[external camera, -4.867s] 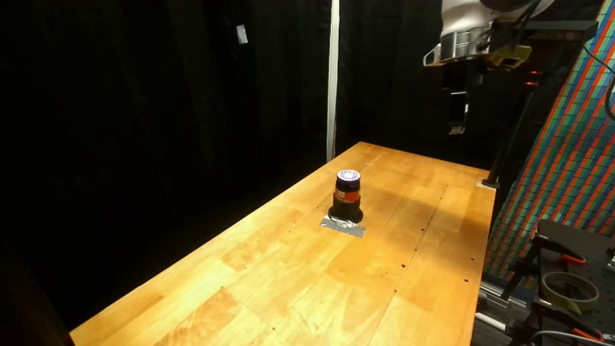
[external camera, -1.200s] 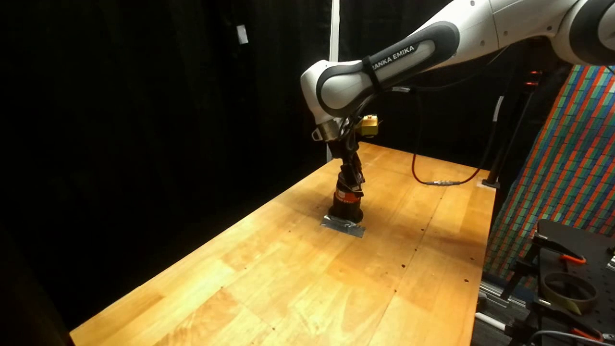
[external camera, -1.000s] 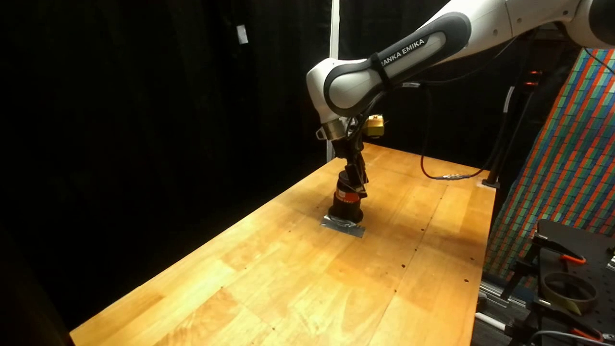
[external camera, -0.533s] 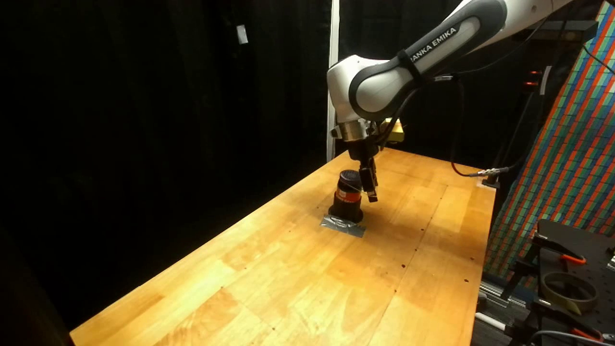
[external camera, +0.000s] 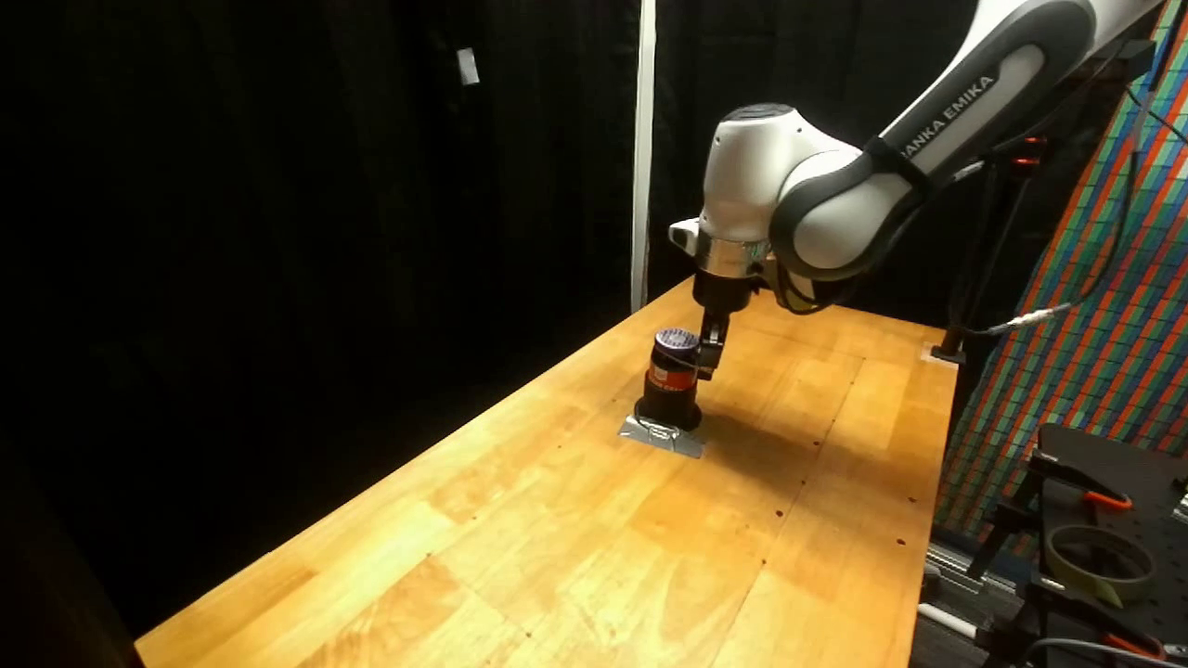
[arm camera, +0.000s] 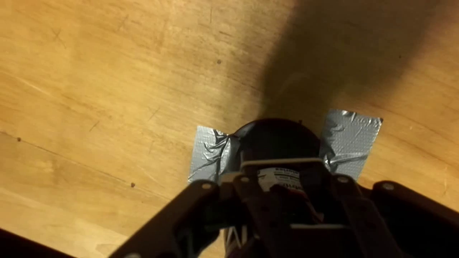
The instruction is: Put the rubber band around the brown cup
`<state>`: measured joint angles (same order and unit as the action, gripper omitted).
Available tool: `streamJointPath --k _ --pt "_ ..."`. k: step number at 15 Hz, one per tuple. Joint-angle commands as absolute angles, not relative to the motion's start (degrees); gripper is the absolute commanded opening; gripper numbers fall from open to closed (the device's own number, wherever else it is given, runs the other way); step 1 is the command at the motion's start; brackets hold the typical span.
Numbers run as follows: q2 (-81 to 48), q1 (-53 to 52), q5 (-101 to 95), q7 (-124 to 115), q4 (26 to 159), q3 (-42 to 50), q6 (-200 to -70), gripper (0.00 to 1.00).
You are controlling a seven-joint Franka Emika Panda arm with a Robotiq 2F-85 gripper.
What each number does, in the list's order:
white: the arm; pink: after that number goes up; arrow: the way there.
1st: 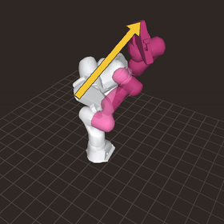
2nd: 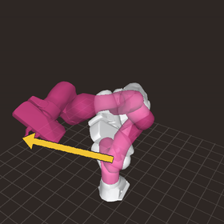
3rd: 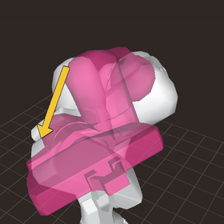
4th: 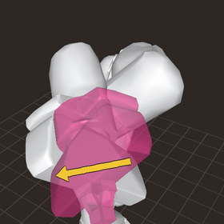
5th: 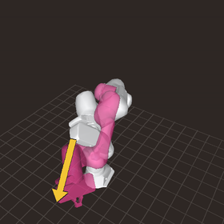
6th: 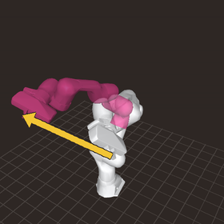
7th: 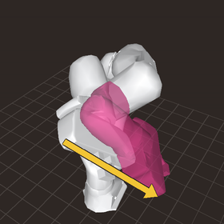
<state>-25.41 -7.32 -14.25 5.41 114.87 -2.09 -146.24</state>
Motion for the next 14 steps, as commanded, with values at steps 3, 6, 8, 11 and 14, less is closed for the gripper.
streamJointPath --k 3,6,8,11,14 --pt "-15.16 -11.4 -31.84 -13.93 135.37 5.34 -172.07 0.11" --pt "-14.06 -18.87 -47.57 -23.83 140.72 19.42 -186.14 0.14" --pt "-14.02 -22.94 -56.49 -28.58 139.23 28.59 -192.61 0.16" --pt "-18.21 -32.71 -42.64 -15.64 139.29 42.25 -205.01 0.17" --pt "-23.76 -42.03 -29.02 -7.1 144.35 50.78 -218.98 0.15"
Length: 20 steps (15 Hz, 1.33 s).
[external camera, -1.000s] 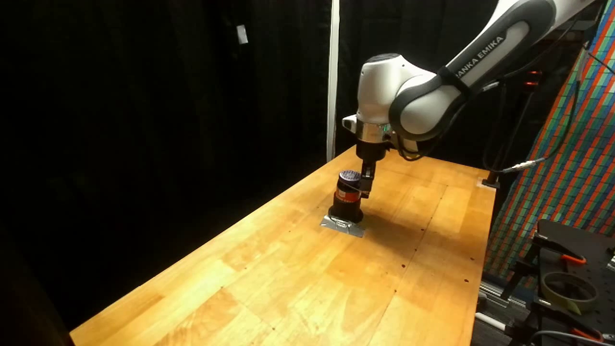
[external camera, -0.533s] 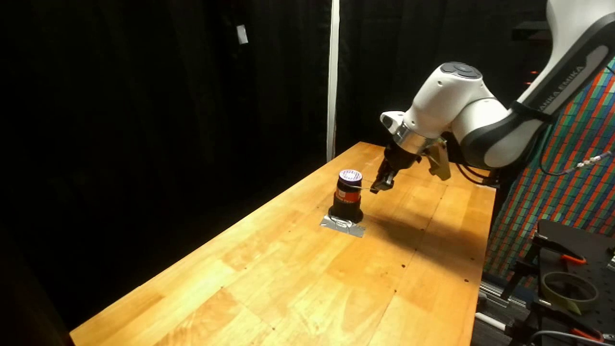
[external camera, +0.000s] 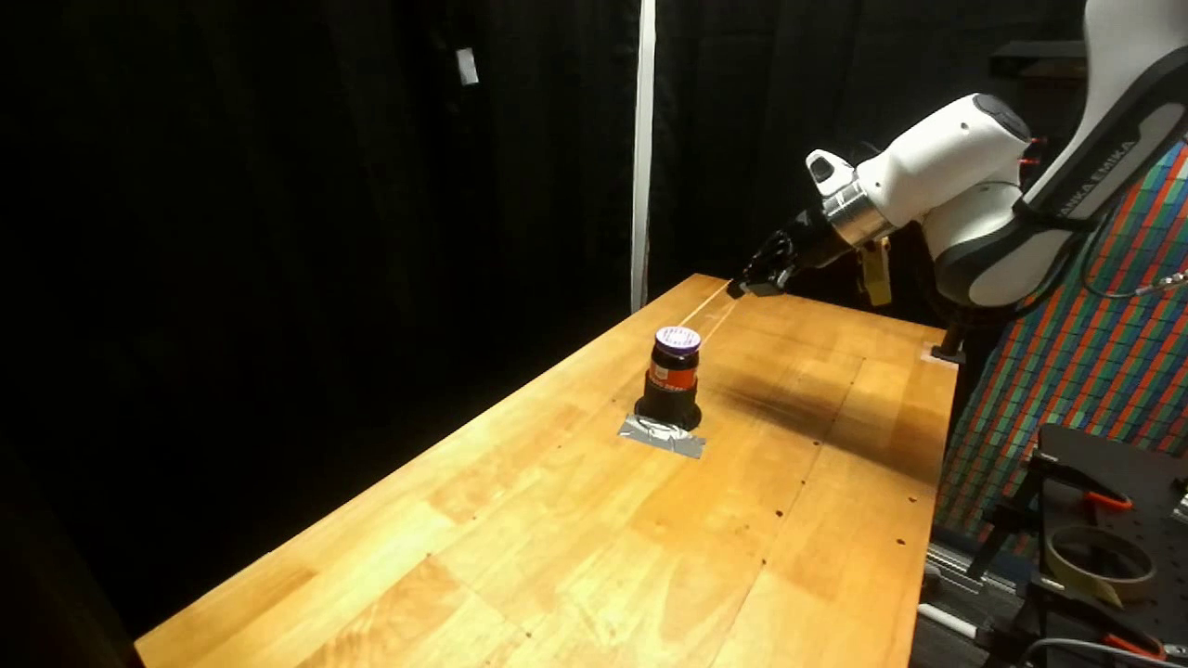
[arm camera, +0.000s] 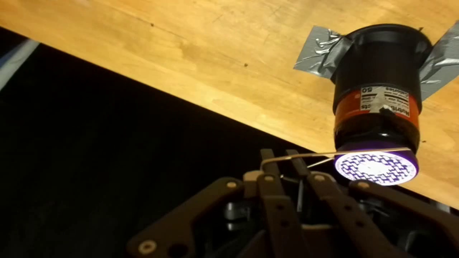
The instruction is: Put the rubber band around the brown cup
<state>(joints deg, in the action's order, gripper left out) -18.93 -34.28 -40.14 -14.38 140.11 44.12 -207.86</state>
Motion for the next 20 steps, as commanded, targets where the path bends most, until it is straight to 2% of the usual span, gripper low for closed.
streamJointPath --k 1,6,7,9,10,11,13,14,15,16,17,18,19,20 --pt "-26.49 -44.07 -24.59 -5.99 146.38 51.19 -223.13 0.14" --pt "-37.99 -48.27 -7.42 -6.98 154.71 43.2 -239.86 0.15" --pt "-35.91 -40.82 -1.09 -0.12 155.56 32.83 -242.0 0.14" --pt "-39.05 -36.68 6.46 2.37 154.3 24.64 -248.8 0.15" --pt "-34.8 -35.62 10.41 6.69 151.13 20.94 -243.1 0.15" --pt "-39.1 -44.01 11.43 0.33 149.46 27.94 -243.23 0.15" --pt "-39.87 -47.46 16.0 0.9 144.25 29.57 -241.65 0.15" --pt "-43.28 -45.62 17.33 0.67 144.63 27.78 -248.34 0.16" --pt "-42.19 -53.02 20.22 -0.27 140.28 33.84 -241.68 0.14" --pt "-43.81 -55.17 22.0 -1.11 139.41 35.4 -241.62 0.15" --pt "-46.44 -49.78 23.45 -0.1 141.73 30.17 -249.89 0.15" --pt "-47.36 -58.85 26.1 -2.33 138.22 37.94 -241.87 0.15" --pt "-46.48 -57.28 26.66 -1.06 139.79 36.28 -241.8 0.4" --pt "-42.18 -47.05 27.79 6.85 141.0 26.11 -245.65 0.4"
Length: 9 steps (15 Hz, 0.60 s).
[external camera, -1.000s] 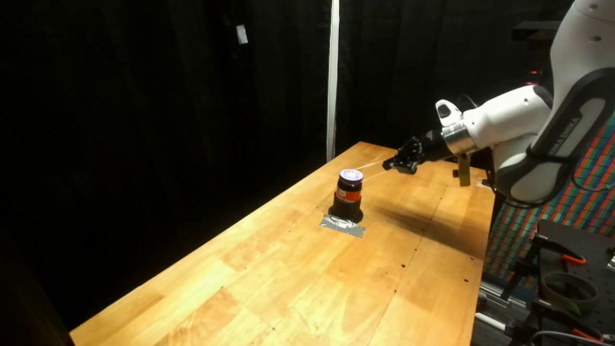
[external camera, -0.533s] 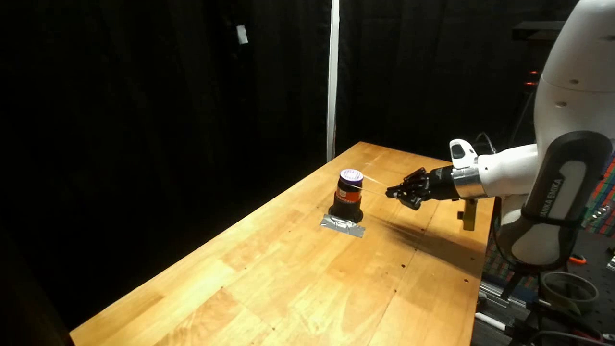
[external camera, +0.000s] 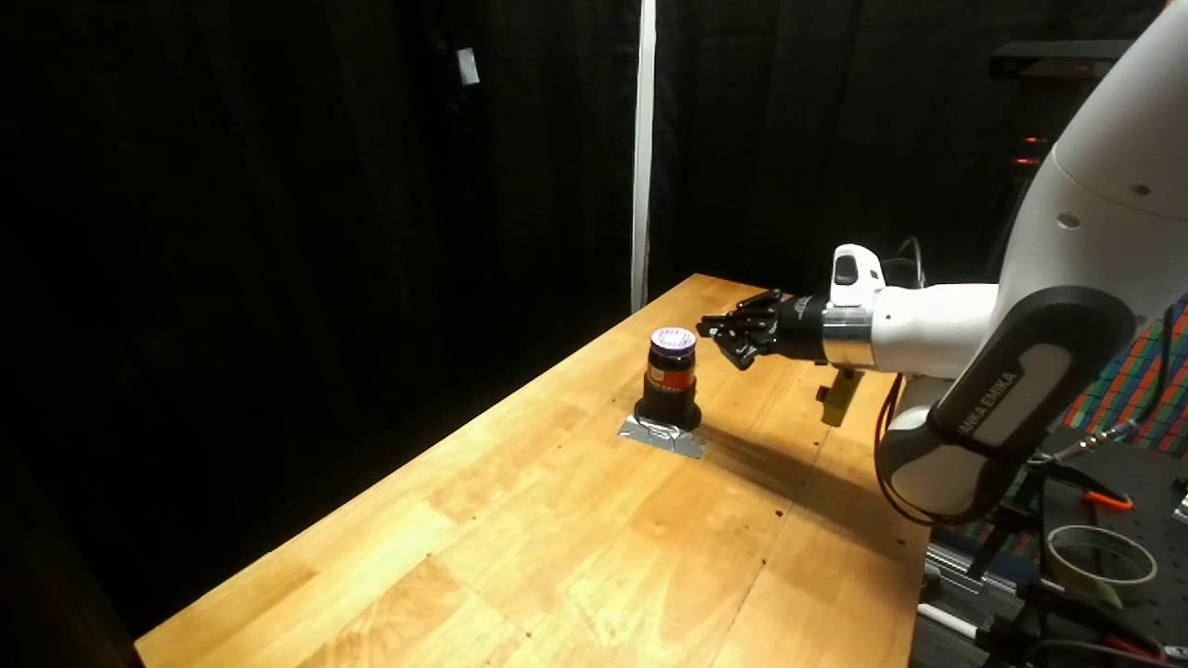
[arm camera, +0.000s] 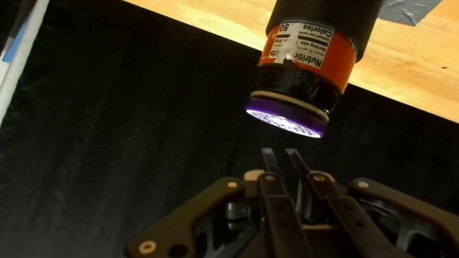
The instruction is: Put the rubber band around the brown cup
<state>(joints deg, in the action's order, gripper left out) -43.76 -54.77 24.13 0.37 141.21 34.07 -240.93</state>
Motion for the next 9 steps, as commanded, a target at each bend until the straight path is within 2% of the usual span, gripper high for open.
streamJointPath --k 1,4,7,9 --pt "-41.24 -47.56 28.32 8.84 140.92 25.95 -243.55 0.41" --pt "-32.04 -45.36 28.98 19.73 143.64 23.63 -232.99 0.63" --pt "-25.32 -53.46 39.38 30.47 142.77 30.7 -217.92 0.85" --pt "-23.22 -61.86 49.35 39.15 140.06 38.99 -208.97 0.99"
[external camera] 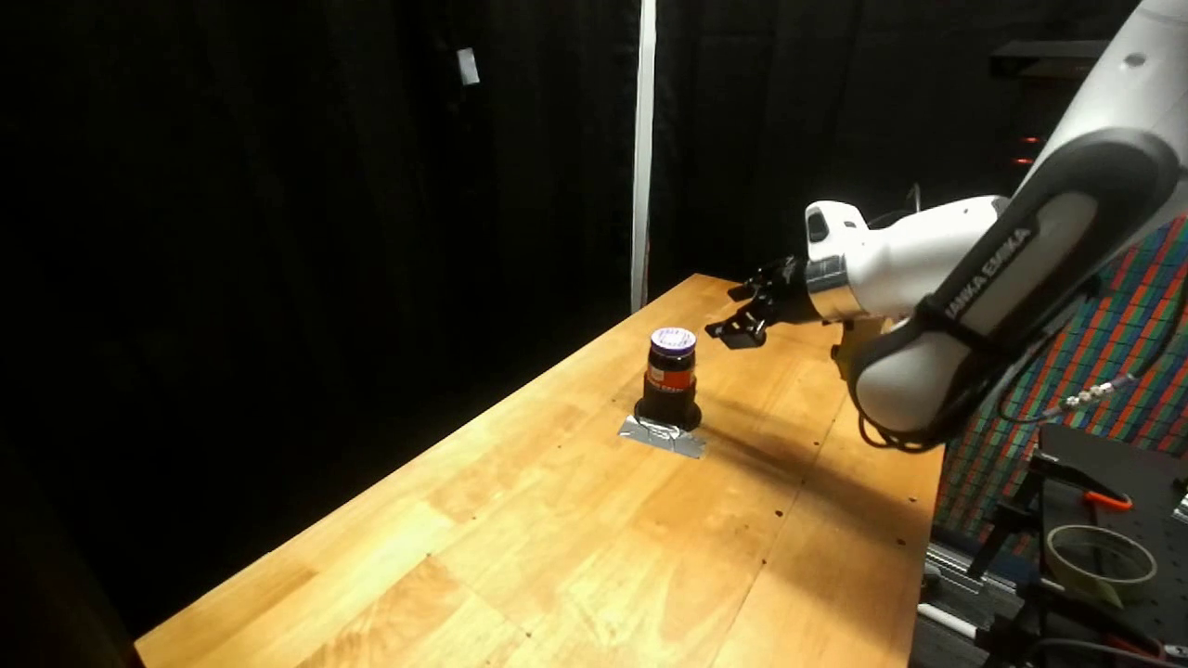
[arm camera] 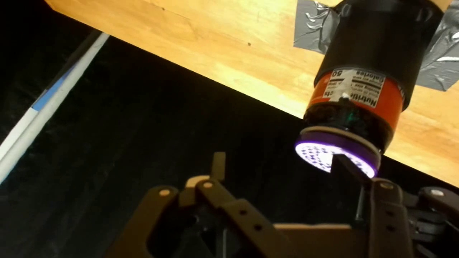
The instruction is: Put the rubber band around the brown cup
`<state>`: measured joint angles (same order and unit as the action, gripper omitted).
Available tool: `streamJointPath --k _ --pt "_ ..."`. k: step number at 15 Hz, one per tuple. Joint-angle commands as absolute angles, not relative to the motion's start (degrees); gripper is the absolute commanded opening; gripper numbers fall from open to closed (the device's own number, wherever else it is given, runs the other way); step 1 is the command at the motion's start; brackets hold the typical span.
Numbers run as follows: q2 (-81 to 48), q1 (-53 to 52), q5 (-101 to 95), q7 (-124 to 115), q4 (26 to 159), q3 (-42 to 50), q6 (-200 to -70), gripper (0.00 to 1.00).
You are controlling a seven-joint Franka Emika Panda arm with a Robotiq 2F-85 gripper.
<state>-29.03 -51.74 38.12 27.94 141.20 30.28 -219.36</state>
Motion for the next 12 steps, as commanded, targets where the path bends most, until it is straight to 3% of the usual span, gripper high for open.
streamJointPath --k 1,6,12 --pt "-22.86 -65.63 54.09 43.67 138.85 43.25 -205.88 1.0" --pt "-28.88 -86.08 76.11 60.22 134.95 66.08 -190.51 1.0" --pt "-42.73 -101.62 65.92 42.87 137.53 87.41 -167.07 1.0"
